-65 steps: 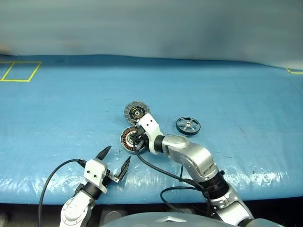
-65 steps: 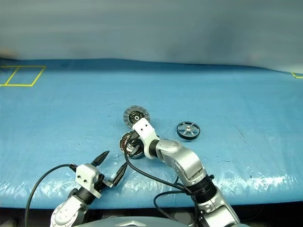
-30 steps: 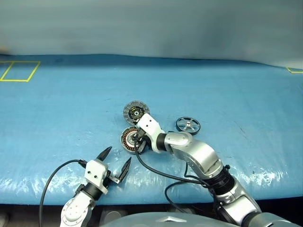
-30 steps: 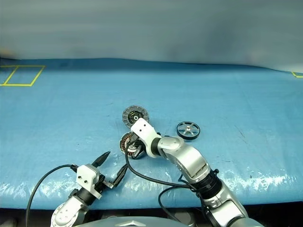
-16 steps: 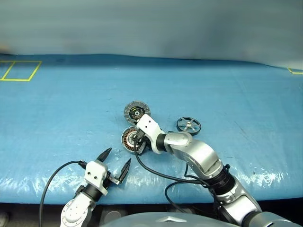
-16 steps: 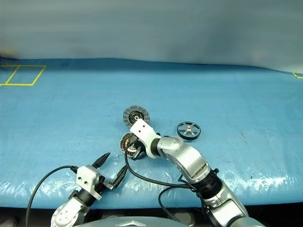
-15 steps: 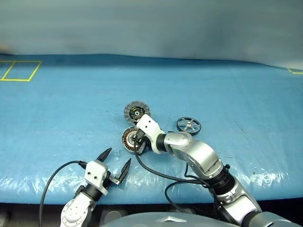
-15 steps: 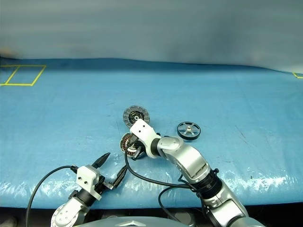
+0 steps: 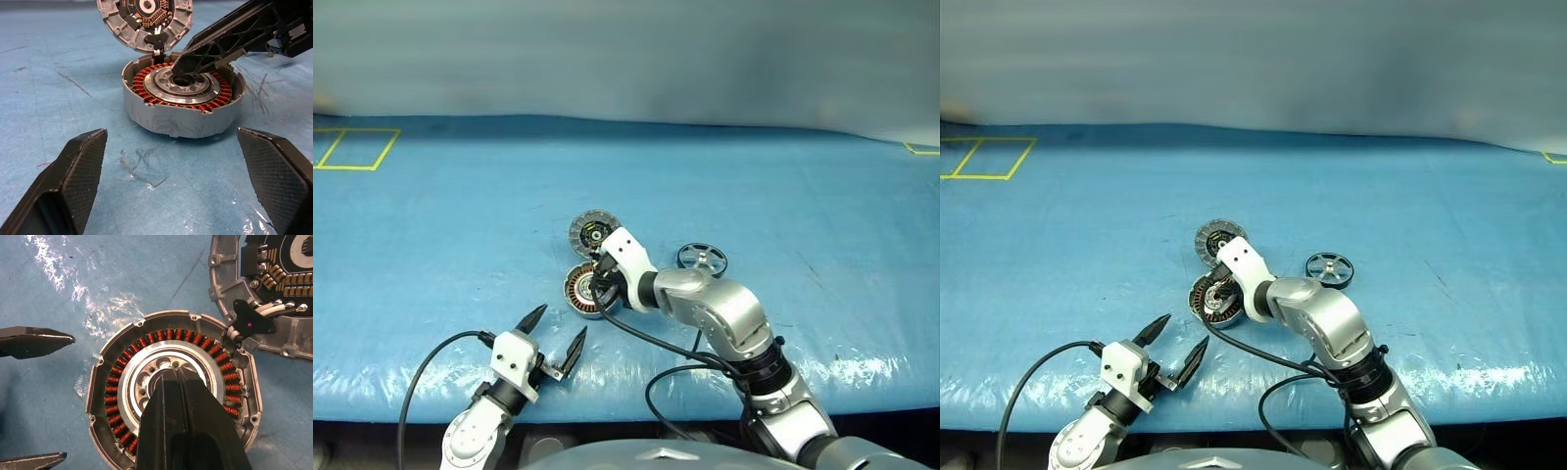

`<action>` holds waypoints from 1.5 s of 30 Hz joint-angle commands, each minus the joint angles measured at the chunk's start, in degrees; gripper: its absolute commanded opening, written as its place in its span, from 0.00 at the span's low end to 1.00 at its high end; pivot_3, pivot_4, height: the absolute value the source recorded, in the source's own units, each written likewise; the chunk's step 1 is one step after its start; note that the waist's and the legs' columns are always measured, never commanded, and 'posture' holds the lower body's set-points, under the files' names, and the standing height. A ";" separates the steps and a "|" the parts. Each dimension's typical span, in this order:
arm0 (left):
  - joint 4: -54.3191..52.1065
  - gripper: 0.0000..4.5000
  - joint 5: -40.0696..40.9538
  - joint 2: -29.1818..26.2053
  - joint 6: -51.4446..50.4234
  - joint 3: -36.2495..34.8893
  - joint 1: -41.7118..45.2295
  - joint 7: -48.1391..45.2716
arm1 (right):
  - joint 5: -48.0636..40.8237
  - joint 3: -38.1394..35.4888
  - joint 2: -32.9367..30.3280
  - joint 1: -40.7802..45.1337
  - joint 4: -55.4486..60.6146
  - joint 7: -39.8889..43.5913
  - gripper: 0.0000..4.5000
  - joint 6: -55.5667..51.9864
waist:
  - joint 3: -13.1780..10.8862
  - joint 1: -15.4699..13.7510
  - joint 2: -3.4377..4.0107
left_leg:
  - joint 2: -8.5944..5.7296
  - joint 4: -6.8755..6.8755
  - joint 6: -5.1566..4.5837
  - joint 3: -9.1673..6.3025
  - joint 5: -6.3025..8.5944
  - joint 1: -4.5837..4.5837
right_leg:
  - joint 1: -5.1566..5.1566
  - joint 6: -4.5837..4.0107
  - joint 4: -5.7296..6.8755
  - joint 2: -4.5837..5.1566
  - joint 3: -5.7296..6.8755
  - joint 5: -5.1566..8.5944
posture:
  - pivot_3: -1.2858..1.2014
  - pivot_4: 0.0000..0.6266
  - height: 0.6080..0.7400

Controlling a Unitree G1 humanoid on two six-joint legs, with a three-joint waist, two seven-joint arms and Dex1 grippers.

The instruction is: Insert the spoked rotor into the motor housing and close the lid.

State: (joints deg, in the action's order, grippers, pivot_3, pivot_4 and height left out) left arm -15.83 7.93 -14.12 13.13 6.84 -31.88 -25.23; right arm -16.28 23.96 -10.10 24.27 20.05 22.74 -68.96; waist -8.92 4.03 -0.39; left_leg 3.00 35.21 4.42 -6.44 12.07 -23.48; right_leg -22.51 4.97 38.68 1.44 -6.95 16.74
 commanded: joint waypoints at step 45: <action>-1.48 1.00 -0.76 -0.16 0.08 2.06 3.13 -1.14 | -1.85 -21.64 -18.88 5.08 4.80 -3.90 0.78 -19.82 | -0.37 -0.23 0.00 | -0.04 -0.08 -0.02 0.02 0.00 -0.34 | -0.03 0.25 -0.09 0.02 -0.02 -0.15 | 0.52 0.24 1.00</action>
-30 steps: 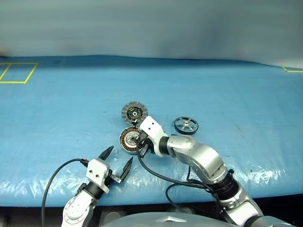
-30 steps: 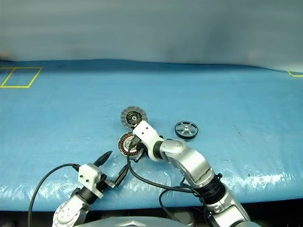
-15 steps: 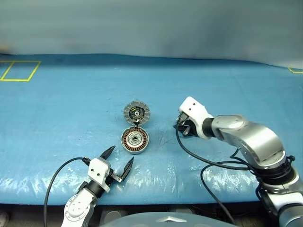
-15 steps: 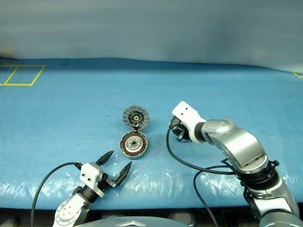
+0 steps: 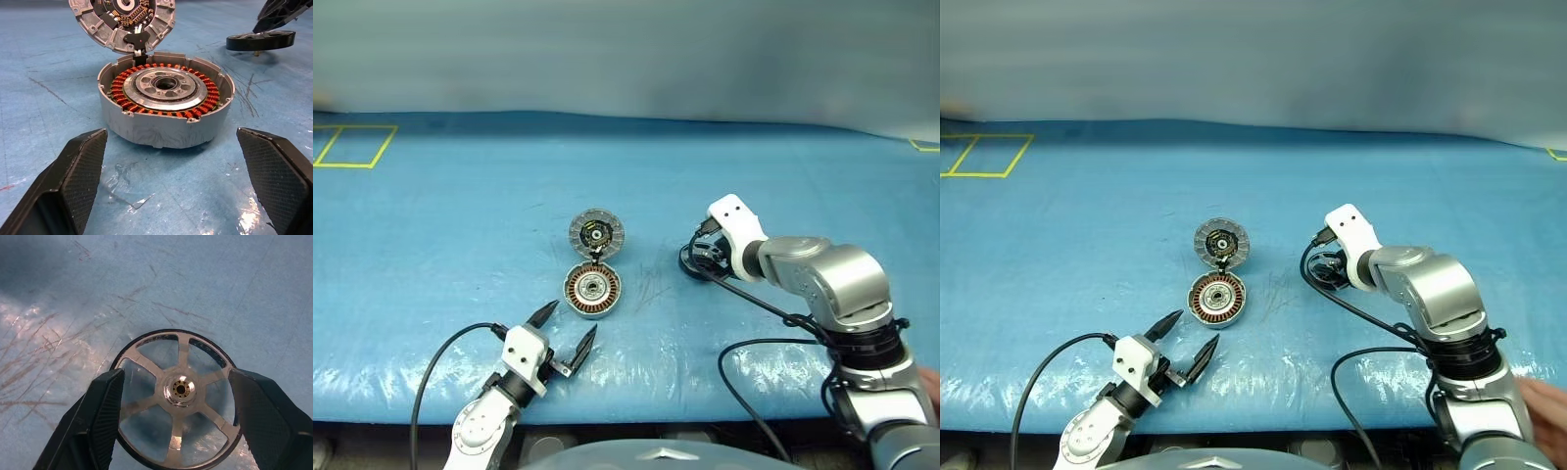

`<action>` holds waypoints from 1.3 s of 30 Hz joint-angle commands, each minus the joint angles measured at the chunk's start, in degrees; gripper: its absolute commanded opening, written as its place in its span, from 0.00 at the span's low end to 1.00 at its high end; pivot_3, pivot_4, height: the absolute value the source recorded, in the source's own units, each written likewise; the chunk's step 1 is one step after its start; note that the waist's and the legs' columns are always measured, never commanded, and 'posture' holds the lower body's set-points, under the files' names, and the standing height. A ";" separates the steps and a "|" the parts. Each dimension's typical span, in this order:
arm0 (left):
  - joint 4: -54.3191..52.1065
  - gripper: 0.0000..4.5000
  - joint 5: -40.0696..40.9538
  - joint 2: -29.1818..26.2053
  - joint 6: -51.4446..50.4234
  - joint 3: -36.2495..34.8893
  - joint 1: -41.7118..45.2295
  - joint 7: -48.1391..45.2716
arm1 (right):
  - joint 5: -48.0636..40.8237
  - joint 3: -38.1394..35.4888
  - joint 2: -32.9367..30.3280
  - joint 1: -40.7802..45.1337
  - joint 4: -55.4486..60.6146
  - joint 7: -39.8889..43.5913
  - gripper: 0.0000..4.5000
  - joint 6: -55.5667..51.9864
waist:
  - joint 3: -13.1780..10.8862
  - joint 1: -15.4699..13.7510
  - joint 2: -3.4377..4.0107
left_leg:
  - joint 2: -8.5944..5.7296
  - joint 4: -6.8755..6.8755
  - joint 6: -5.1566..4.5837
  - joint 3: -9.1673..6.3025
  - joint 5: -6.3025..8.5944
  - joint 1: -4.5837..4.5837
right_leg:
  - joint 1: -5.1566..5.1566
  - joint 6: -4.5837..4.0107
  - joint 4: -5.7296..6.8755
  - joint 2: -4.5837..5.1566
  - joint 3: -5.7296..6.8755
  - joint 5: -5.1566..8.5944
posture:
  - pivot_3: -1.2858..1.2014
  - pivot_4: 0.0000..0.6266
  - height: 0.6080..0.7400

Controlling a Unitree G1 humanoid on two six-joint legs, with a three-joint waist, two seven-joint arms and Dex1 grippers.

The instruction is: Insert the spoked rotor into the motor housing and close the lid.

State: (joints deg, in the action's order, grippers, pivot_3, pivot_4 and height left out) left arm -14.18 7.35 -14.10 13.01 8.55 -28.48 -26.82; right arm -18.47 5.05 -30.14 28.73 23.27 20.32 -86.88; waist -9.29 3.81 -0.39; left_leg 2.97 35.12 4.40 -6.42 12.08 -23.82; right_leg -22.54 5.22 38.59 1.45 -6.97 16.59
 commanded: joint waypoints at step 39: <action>-7.21 1.00 0.15 -0.93 -4.36 1.02 0.01 2.13 | -1.00 -1.84 0.38 1.44 4.96 -2.35 0.78 -1.55 | -0.08 0.09 0.06 | 0.00 0.00 -0.03 0.00 -0.02 0.00 | 0.00 -0.01 0.02 0.00 -0.01 0.00 | 0.52 0.24 1.00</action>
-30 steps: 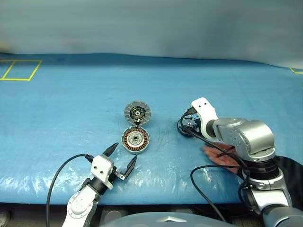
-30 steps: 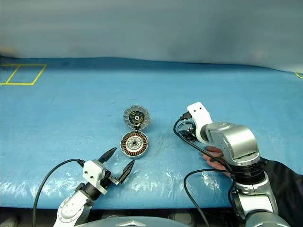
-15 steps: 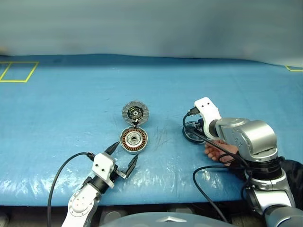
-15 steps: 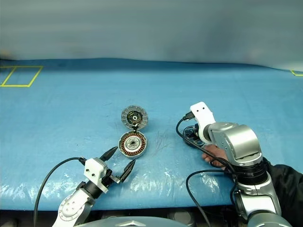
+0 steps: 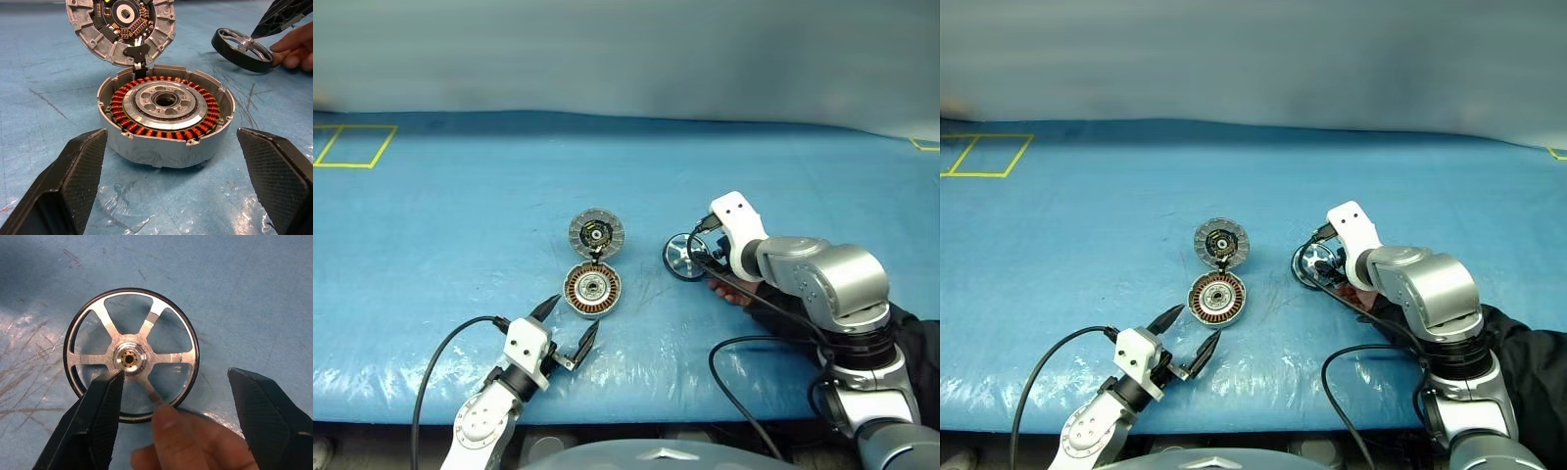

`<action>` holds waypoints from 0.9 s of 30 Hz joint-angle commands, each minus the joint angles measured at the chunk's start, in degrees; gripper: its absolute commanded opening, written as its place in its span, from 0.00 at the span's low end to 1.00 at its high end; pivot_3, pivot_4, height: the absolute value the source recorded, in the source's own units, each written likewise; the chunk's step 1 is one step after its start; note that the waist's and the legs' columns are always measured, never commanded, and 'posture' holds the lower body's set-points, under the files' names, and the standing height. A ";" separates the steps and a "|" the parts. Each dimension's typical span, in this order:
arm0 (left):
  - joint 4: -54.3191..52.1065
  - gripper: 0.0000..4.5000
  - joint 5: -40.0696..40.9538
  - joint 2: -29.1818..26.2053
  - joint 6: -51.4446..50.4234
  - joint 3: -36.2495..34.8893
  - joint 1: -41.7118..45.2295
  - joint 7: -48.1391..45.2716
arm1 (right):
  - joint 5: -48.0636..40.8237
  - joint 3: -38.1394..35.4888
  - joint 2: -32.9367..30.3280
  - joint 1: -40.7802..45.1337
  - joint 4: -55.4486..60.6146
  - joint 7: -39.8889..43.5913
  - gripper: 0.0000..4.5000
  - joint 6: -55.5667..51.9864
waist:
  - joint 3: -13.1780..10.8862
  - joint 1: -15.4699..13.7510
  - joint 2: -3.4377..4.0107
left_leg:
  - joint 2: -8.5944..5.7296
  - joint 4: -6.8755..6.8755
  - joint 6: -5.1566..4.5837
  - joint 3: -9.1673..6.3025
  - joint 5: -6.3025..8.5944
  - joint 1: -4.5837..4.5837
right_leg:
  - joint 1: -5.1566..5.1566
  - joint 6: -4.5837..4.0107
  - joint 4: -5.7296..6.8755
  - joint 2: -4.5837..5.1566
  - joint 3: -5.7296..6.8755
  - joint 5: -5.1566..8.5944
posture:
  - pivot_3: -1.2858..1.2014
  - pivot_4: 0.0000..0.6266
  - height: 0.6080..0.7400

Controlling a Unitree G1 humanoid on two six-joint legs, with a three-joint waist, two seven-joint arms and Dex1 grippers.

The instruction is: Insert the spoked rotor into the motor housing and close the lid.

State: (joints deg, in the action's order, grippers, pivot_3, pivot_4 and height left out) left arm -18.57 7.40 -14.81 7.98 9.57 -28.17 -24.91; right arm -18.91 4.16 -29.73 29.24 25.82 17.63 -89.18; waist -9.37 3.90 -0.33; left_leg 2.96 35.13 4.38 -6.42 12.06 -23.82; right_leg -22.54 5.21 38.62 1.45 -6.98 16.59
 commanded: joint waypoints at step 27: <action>-3.57 1.00 -0.11 -0.81 0.41 0.04 -0.23 0.31 | -0.30 -0.90 2.44 0.46 4.10 -0.88 0.78 3.49 | 0.00 -0.05 0.00 | 0.00 0.01 0.00 0.00 0.00 0.00 | 0.00 0.00 0.00 0.00 0.00 -0.01 | 0.52 0.24 1.00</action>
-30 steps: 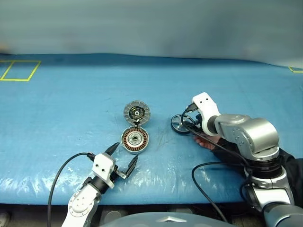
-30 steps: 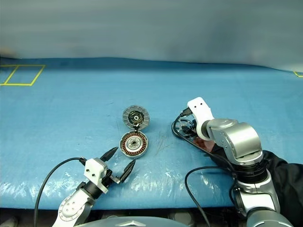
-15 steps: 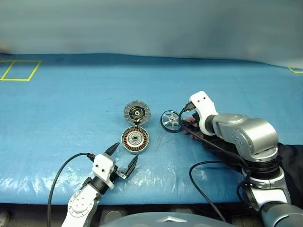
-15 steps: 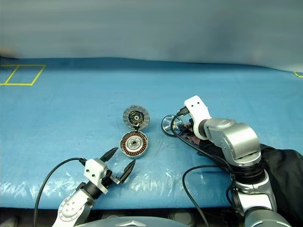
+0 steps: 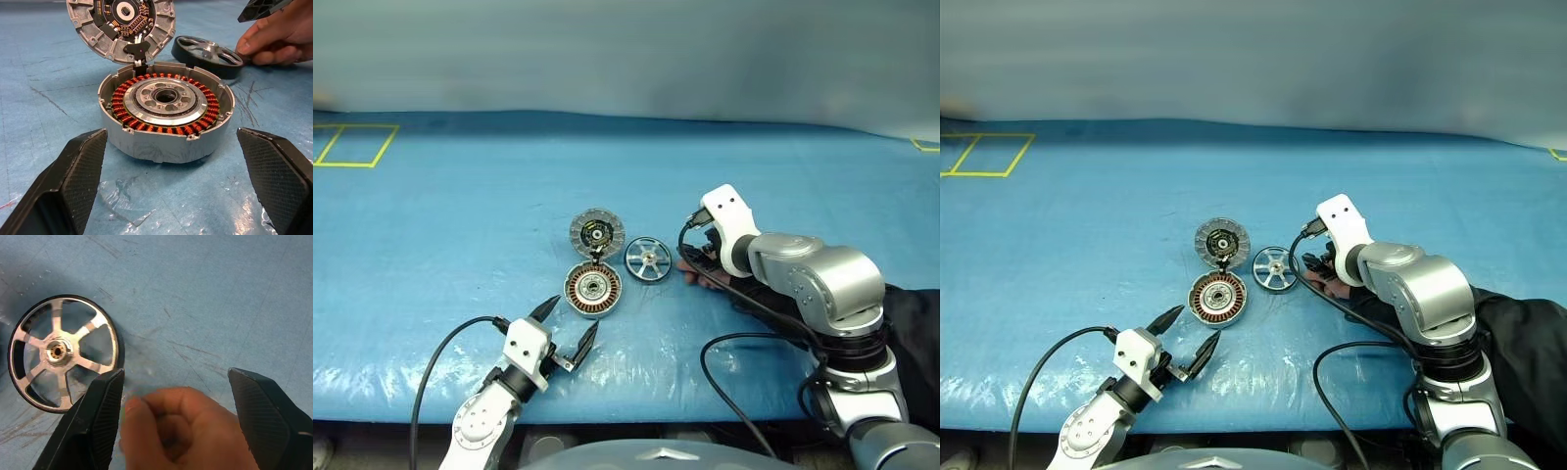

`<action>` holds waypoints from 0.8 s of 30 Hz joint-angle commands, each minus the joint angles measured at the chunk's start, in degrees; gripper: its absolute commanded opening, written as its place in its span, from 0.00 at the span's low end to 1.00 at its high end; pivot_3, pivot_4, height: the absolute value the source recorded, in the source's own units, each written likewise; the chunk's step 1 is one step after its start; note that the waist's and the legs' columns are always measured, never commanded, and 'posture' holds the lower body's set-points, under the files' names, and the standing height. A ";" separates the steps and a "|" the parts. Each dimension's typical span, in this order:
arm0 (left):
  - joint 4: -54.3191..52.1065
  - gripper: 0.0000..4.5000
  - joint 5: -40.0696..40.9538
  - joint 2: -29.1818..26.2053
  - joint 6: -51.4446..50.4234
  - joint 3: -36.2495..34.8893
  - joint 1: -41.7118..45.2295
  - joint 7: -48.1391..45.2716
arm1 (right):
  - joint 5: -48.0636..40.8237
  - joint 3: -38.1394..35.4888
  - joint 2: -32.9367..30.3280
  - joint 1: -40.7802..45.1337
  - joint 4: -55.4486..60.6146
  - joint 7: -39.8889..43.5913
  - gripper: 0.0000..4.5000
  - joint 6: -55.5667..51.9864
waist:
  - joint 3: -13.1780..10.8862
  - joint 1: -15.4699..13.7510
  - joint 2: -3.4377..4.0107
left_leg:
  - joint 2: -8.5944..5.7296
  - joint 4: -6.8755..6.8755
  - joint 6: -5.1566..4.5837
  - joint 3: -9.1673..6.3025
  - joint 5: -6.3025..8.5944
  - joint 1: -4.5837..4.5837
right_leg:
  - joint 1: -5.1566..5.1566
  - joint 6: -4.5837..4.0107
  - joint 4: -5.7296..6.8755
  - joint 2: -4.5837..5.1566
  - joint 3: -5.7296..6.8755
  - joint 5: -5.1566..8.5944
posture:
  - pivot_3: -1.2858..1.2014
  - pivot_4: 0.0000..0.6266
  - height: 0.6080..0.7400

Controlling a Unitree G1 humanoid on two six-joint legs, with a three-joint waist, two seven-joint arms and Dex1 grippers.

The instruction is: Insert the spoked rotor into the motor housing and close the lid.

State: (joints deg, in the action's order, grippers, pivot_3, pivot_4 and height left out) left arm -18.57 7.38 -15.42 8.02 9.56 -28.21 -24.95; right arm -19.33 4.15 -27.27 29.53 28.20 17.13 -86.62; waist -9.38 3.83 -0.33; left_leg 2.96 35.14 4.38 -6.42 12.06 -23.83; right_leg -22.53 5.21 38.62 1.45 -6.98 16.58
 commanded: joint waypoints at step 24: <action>-5.57 1.00 -0.05 -0.69 -1.57 0.05 -0.02 1.36 | 0.11 -0.79 0.60 -0.03 1.39 -0.31 0.78 2.43 | -0.01 -0.02 0.02 | -0.01 0.01 0.00 -0.01 0.00 -0.01 | 0.00 0.00 0.00 0.00 0.00 -0.01 | 0.52 0.24 1.00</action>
State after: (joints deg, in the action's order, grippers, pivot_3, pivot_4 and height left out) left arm -21.20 7.37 -15.92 6.25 9.57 -28.08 -23.74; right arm -19.33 4.17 -26.58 29.43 28.17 17.09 -85.17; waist -9.39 3.81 -0.31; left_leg 2.95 35.14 4.38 -6.43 12.06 -23.84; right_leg -22.53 5.21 38.62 1.46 -6.98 16.57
